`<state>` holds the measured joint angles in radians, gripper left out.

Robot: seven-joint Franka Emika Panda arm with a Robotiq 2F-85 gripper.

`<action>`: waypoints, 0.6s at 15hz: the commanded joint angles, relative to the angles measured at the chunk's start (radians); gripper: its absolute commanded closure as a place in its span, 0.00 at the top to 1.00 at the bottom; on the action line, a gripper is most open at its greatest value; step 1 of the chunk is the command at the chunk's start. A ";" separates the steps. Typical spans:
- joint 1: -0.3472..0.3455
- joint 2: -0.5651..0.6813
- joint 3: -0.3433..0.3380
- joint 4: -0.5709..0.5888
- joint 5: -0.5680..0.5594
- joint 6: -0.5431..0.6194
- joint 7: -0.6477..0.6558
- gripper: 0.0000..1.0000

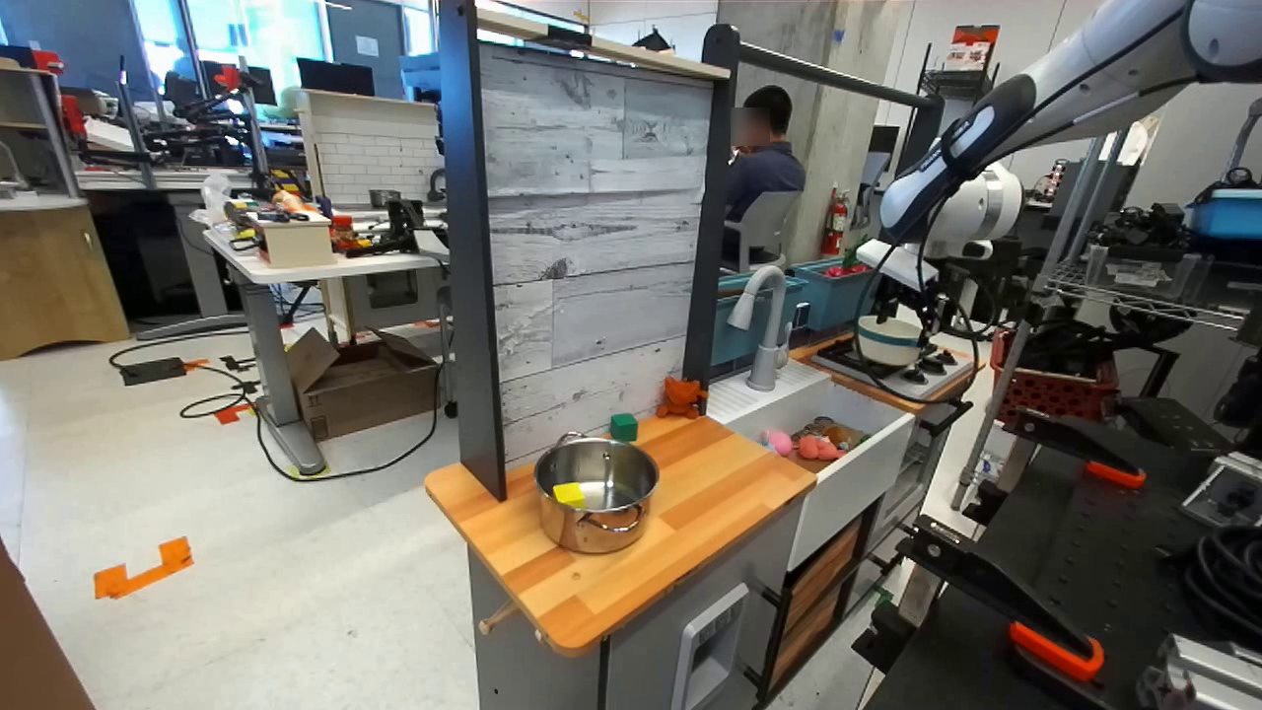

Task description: Pick up the bowl and put it on the stove

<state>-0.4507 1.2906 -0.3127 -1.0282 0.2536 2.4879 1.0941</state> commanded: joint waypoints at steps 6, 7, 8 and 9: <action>0.021 -0.052 0.027 -0.089 0.000 0.023 -0.094 1.00; 0.021 -0.055 0.027 -0.093 0.000 0.023 -0.096 1.00; 0.021 -0.056 0.027 -0.095 0.000 0.023 -0.098 1.00; 0.021 -0.057 0.027 -0.096 0.000 0.023 -0.098 1.00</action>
<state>-0.4300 1.2338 -0.2862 -1.1245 0.2536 2.5107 0.9960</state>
